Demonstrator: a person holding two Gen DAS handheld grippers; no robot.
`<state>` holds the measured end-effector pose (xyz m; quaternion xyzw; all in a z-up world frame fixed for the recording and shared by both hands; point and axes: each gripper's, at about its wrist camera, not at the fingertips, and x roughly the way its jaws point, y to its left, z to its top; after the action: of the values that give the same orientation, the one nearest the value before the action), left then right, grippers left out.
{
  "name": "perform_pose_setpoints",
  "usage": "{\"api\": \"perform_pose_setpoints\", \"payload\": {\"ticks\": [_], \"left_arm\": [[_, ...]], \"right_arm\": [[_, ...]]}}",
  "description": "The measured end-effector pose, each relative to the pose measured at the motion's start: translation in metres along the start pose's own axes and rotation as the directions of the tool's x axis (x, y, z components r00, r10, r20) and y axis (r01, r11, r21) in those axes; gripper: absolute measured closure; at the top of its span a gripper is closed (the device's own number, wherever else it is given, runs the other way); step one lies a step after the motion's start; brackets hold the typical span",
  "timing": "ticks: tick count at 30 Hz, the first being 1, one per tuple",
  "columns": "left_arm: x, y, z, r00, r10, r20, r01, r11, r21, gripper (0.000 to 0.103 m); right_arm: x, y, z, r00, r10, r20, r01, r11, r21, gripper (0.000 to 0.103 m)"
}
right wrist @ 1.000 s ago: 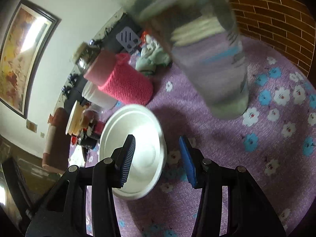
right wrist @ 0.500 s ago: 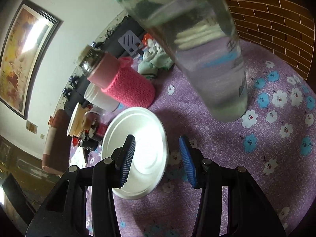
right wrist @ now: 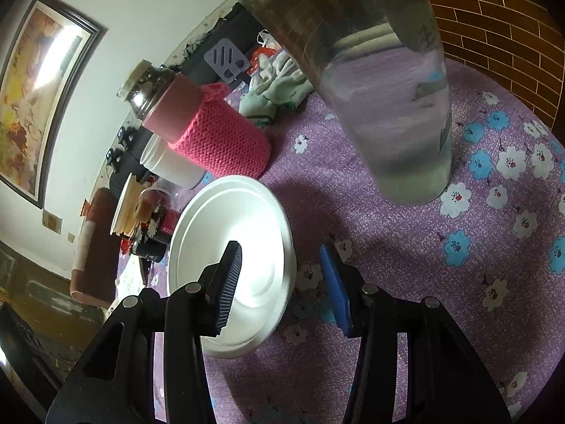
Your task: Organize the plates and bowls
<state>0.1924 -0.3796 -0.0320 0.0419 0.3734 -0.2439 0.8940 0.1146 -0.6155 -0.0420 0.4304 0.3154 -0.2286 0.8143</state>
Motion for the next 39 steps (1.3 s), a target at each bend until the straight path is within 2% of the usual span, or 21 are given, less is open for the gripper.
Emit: {"api": "perform_pose_setpoints", "payload": {"ticks": [8, 39], "left_arm": [[0.013, 0.004, -0.004, 0.999, 0.007, -0.042, -0.007, 1.000, -0.005, 0.023], [0.034, 0.017, -0.009, 0.994, 0.018, -0.108, -0.021, 0.999, -0.032, 0.024]], "right_arm": [[0.003, 0.000, -0.001, 1.000, 0.004, -0.015, -0.004, 1.000, 0.007, 0.057], [0.016, -0.001, -0.003, 0.998, 0.019, -0.058, -0.017, 1.000, 0.021, 0.057]]}}
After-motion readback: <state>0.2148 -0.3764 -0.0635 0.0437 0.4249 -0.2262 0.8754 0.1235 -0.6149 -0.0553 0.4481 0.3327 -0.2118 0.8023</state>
